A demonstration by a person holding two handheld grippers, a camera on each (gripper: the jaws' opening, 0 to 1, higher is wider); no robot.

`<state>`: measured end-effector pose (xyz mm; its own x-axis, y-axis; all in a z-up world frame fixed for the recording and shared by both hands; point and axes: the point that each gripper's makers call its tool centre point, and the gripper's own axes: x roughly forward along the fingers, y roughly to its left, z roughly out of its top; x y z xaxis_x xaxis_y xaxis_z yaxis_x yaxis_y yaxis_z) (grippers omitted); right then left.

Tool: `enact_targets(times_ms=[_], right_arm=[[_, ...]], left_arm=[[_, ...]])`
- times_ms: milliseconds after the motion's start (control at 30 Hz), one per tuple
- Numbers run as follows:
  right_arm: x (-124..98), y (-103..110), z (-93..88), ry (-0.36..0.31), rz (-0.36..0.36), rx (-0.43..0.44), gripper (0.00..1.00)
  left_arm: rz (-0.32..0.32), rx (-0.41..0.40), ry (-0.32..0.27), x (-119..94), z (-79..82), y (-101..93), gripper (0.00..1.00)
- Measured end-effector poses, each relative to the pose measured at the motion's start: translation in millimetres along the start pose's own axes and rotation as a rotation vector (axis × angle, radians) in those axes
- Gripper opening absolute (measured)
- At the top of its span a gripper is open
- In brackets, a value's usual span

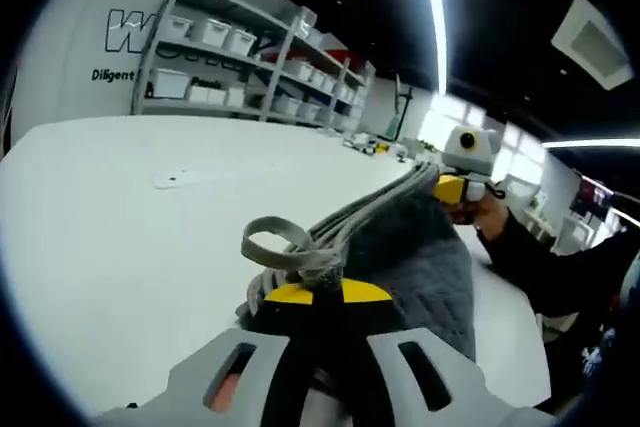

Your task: Open the folded towel by lifting each exposed corner and separating the folded layers until the towel lies flat within the target outline without major curled edges

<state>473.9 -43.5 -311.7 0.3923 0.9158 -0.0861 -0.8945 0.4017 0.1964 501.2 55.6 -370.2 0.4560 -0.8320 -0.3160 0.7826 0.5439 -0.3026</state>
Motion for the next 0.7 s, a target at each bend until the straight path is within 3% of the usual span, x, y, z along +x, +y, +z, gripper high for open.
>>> enact_targets(times_ms=[333,700], right_arm=[[-12,10,19.7,-0.009,-0.048,-0.029,0.01],[-30,40,22.7,0.001,-0.045,-0.077,0.01]], left_arm=[[-0.013,0.036,-0.071,-23,31.0,-21.4,0.03],[-0.064,0.077,-0.091,-48,33.9,-54.3,0.03]])
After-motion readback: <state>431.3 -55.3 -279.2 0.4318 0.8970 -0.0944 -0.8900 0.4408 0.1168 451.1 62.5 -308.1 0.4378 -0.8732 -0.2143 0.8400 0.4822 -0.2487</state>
